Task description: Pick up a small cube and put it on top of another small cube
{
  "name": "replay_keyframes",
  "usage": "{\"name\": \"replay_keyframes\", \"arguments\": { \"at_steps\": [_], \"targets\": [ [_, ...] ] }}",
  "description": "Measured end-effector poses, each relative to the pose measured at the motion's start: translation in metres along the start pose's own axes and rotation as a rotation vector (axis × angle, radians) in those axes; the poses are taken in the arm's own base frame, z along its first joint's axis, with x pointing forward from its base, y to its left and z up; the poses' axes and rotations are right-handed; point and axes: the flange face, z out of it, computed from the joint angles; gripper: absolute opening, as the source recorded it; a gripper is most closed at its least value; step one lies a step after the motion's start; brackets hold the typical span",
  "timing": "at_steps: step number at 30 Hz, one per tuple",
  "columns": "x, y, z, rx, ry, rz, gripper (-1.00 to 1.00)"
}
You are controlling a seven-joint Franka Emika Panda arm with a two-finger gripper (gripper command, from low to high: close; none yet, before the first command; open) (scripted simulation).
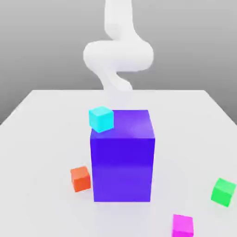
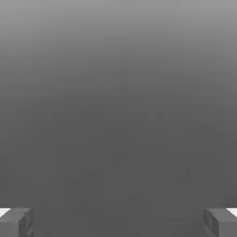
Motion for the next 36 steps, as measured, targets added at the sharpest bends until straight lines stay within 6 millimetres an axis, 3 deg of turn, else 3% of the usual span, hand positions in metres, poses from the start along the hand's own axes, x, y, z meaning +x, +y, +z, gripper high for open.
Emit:
{"name": "replay_keyframes", "arguments": {
  "at_steps": [4,8,17,21,28,33,34,36],
  "targets": [
    [-0.010,-0.008,0.078,-0.002,-0.142,-0.153,0.00],
    [-0.033,-0.013,0.151,-0.005,-0.268,-0.302,0.00],
    [-0.122,-0.007,0.299,-0.026,-0.512,-0.654,0.00],
    [-0.172,0.005,0.354,-0.043,-0.605,-0.823,0.00],
    [-0.247,0.051,0.429,-0.100,-0.742,-1.117,0.00],
    [-0.287,0.085,0.480,-0.115,-0.771,-1.195,0.00],
    [-0.293,0.091,0.488,-0.115,-0.773,-1.195,-1.00],
    [-0.293,0.091,0.488,-0.115,-0.773,-1.195,-1.00]
  ]
}}
